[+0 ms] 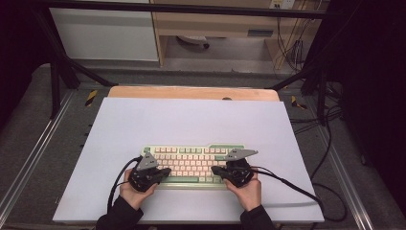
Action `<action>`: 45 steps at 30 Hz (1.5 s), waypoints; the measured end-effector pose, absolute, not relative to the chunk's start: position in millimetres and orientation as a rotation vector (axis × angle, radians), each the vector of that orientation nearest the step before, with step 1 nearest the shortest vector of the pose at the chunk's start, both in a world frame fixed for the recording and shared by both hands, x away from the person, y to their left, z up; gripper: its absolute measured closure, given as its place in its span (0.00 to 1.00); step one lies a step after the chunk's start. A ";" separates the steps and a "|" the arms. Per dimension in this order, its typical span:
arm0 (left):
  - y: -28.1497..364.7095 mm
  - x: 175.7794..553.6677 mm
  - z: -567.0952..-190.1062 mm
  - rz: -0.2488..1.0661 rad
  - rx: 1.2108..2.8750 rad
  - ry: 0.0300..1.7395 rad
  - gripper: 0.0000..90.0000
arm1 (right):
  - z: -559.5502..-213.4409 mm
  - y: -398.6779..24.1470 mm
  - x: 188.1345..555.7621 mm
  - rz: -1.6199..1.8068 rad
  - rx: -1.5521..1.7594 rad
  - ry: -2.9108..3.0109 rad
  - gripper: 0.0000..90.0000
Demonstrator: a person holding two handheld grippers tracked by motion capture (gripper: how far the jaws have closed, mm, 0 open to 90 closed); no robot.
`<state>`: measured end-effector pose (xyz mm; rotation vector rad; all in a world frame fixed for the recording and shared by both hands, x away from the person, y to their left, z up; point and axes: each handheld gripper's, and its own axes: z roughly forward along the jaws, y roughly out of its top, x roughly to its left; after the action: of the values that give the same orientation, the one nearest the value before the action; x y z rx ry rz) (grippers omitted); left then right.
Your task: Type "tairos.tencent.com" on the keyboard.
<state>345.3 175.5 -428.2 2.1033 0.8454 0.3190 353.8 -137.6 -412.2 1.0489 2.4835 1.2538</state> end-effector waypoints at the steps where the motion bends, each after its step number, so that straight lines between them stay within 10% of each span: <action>1: 176.1 345.0 -427.8 0.317 2.104 0.844 1.00 | -412.2 -137.5 353.8 1.254 1.050 2.483 1.00; 45: 185.2 375.5 -419.6 0.351 2.059 0.940 1.00 | -412.6 -137.6 354.6 1.250 1.053 2.484 1.00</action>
<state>375.5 185.2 -419.6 2.0590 0.9400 0.3506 354.6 -137.6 -412.6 1.0527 2.4844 1.2499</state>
